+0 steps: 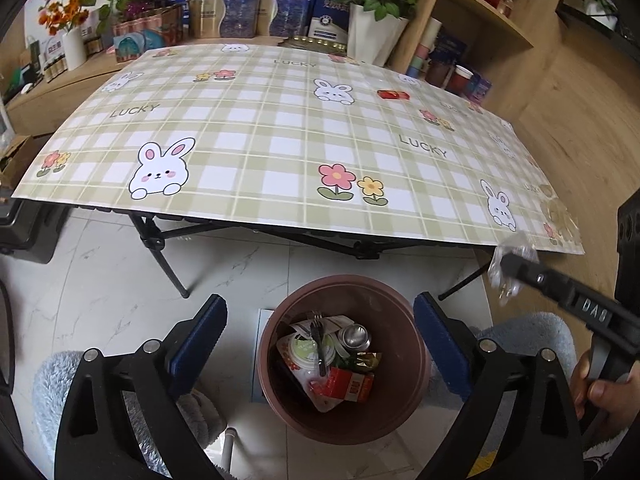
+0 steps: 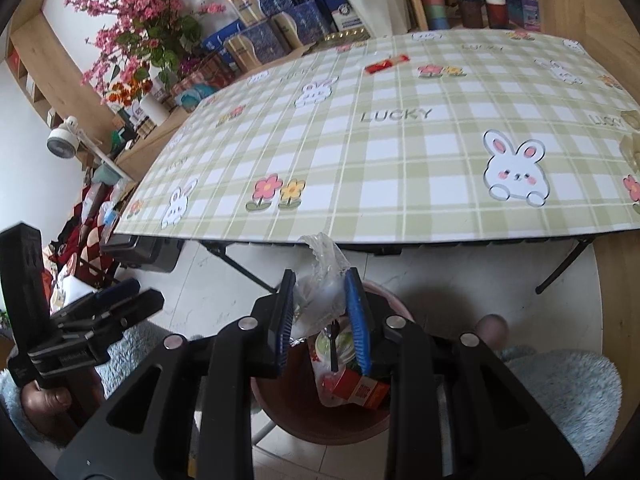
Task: Collect trash
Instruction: 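Carry the knife over the bin and open the left gripper while the right gripper carries the bag, then open the right gripper to drop the clear plastic bag into the bin, then move the right gripper toward the red tube on the table, then close the right gripper around the red-capped snack tube and lift it, then grasp the clear round plastic lid with the left gripper while the right gripper holds the tube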
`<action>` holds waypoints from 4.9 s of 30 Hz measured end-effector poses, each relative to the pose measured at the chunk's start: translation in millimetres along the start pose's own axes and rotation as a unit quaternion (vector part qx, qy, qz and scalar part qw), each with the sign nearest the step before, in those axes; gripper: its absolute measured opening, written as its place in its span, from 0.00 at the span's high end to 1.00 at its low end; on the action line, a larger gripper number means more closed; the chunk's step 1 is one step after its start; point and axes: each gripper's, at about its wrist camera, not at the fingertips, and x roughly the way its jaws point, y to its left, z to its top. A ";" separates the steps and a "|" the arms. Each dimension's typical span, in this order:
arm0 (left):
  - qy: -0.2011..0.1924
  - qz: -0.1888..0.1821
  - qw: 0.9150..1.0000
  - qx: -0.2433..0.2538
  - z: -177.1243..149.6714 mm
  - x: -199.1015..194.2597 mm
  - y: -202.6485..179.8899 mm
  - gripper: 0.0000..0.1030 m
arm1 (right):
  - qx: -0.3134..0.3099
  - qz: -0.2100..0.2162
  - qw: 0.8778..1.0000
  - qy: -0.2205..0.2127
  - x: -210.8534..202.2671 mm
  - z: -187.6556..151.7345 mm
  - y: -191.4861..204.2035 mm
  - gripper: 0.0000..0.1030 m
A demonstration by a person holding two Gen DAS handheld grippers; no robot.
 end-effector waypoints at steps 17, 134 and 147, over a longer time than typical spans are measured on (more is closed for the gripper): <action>-0.003 0.013 1.000 -0.009 -2.2 1.0 3.1 0.10 | 0.000 0.001 1.000 0.011 6.7 -2.0 0.7 0.11; 0.041 -0.055 0.978 0.196 362.7 346.8 -123.8 0.10 | 0.011 -0.122 0.988 -0.094 143.8 258.0 -135.3 0.75; 0.049 -0.049 0.975 0.211 348.9 333.6 -131.9 0.38 | 0.066 -0.088 0.988 -0.112 95.7 231.6 -142.9 0.80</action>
